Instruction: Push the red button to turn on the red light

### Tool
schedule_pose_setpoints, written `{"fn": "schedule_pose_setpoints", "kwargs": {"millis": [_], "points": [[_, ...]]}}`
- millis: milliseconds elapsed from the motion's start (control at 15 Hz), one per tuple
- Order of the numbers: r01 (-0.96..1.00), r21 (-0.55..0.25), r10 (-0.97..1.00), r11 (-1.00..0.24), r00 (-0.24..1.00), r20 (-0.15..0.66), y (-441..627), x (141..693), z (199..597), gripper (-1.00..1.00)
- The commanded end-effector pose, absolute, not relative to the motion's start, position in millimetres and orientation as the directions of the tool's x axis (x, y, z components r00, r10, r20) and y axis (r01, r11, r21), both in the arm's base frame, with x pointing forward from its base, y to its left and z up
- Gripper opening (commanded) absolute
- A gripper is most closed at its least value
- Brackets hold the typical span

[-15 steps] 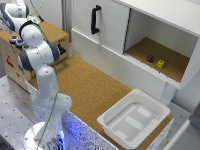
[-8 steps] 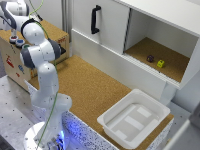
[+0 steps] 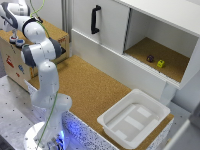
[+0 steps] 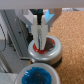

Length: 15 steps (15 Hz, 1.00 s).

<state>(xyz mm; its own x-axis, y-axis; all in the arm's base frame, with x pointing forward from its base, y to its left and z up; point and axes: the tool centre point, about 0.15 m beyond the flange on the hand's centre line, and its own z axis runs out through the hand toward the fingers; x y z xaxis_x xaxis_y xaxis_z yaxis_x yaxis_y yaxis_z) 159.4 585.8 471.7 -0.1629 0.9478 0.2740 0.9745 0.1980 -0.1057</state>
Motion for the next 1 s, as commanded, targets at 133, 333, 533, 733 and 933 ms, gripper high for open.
{"fn": "schedule_pose_setpoints", "kwargs": {"millis": [133,333,533,733,933], "points": [[0.973,-0.125,0.974,0.193,-0.174,0.147,630.0,165.8,470.8,-1.0],[0.972,-0.135,0.977,0.19,-0.174,0.127,640.0,165.1,454.2,-1.0],[0.974,-0.122,0.98,0.191,-0.181,0.085,642.4,164.1,433.0,-1.0],[0.978,-0.094,0.975,0.187,-0.173,0.141,625.6,162.9,472.3,-1.0],[0.965,0.062,0.936,0.256,-0.263,0.234,603.8,141.9,558.1,1.0]]}}
